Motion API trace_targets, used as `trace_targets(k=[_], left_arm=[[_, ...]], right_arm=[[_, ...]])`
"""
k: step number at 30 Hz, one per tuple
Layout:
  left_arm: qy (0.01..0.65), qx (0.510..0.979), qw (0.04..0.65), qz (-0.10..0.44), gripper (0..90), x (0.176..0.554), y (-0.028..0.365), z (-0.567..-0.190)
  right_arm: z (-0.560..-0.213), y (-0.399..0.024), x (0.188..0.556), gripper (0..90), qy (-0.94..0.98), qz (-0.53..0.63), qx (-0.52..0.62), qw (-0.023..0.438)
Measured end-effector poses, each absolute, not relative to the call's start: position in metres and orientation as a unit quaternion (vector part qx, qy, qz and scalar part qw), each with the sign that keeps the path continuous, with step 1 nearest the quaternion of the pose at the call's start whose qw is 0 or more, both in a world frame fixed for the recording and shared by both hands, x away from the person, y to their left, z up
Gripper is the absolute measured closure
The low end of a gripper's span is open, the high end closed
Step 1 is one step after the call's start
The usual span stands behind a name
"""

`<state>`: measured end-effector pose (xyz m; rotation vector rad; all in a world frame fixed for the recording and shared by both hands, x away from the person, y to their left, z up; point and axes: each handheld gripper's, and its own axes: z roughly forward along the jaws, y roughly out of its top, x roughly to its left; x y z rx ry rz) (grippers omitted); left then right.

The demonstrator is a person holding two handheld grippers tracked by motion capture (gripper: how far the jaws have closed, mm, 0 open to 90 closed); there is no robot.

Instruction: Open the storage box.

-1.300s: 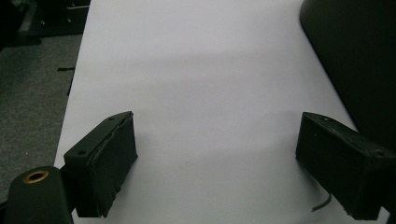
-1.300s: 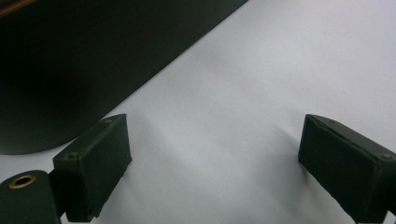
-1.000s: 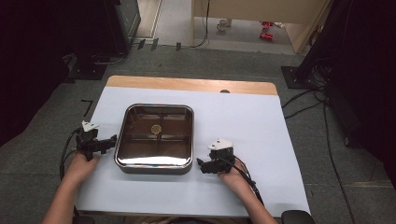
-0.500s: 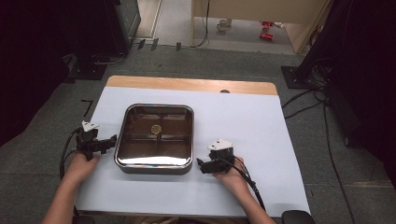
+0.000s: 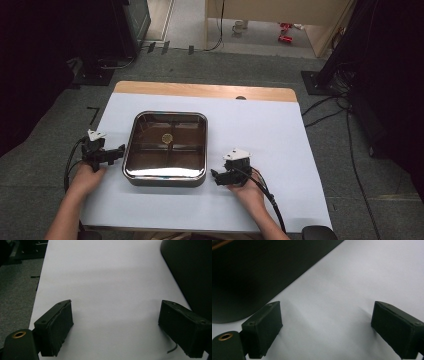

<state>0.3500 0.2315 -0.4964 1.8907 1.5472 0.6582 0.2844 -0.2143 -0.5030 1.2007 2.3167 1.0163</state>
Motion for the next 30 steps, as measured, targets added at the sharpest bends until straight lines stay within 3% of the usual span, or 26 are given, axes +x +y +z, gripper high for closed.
trace_targets(k=[5, 8, 18, 20, 22, 30], left_arm=[[0.583, 0.712, 0.301, 0.248, 12.2, 0.350, 0.231, -0.496], [0.584, 0.712, 0.302, 0.248, 12.2, 0.350, 0.231, -0.496], [0.583, 0.712, 0.301, 0.248, 12.2, 0.350, 0.232, -0.496], [0.583, 0.713, 0.301, 0.248, 12.2, 0.350, 0.232, -0.496], [0.583, 0.713, 0.301, 0.248, 12.2, 0.350, 0.232, -0.496], [0.584, 0.712, 0.302, 0.248, 12.2, 0.350, 0.231, -0.496]], right_arm=[[-0.499, -0.217, 0.286, 22.3, 0.816, 0.354, 0.427, 0.166], [-0.495, -0.220, 0.287, 33.4, 0.823, 0.346, 0.419, 0.162], [-0.484, -0.220, 0.283, 42.8, 0.822, 0.367, 0.410, 0.147], [-0.483, -0.219, 0.279, 44.1, 0.819, 0.360, 0.407, 0.183], [-0.483, -0.219, 0.279, 44.9, 0.822, 0.356, 0.404, 0.186], [-0.471, -0.218, 0.280, 45.4, 0.824, 0.360, 0.412, 0.148]])
